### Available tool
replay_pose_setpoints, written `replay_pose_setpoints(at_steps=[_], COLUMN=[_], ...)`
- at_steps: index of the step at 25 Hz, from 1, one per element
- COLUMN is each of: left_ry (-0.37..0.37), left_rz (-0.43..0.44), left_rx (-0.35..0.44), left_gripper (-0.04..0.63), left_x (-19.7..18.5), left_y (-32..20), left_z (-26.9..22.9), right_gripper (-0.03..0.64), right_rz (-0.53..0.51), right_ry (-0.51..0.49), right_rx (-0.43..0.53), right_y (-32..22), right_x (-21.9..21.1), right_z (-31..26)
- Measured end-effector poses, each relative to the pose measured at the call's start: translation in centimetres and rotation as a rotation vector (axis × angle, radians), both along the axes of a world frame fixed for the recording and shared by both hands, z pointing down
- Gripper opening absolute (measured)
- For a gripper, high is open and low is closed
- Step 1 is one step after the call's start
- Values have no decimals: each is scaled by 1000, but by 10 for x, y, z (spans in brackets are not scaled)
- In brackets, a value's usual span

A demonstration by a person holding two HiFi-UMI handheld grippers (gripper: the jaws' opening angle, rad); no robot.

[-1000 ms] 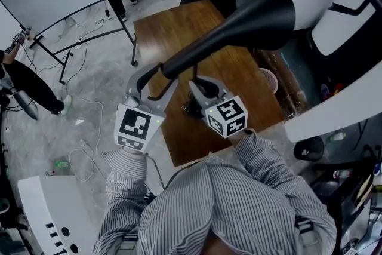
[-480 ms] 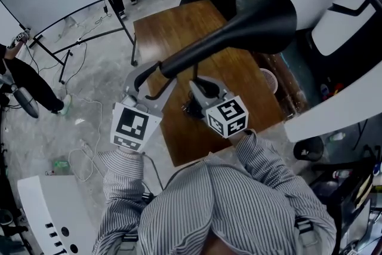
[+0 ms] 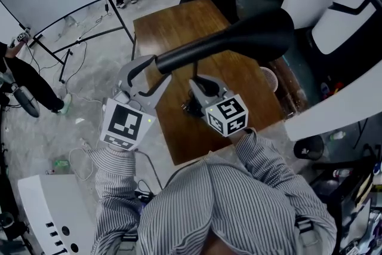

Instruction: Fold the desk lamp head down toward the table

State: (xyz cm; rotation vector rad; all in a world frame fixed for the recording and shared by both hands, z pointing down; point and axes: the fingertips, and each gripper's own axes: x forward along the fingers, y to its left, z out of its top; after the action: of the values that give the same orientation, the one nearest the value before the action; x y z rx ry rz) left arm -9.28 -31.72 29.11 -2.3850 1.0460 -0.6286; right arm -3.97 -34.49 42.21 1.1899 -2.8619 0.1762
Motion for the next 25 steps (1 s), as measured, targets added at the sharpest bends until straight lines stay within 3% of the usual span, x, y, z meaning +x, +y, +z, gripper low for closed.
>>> replay_pose_setpoints(at_steps=[18,25], left_ry=[-331,-403], left_rz=[100,117], left_rx=[22,28], left_gripper=[204,206], left_x=[3,9], left_y=[0,0], left_z=[-37,-46], right_gripper=[38,38], right_rz=[6,10], right_ry=[14,18], right_rx=[-7,-14], right_y=[-1,-1], right_x=[-1,-1], right_z=[0,0])
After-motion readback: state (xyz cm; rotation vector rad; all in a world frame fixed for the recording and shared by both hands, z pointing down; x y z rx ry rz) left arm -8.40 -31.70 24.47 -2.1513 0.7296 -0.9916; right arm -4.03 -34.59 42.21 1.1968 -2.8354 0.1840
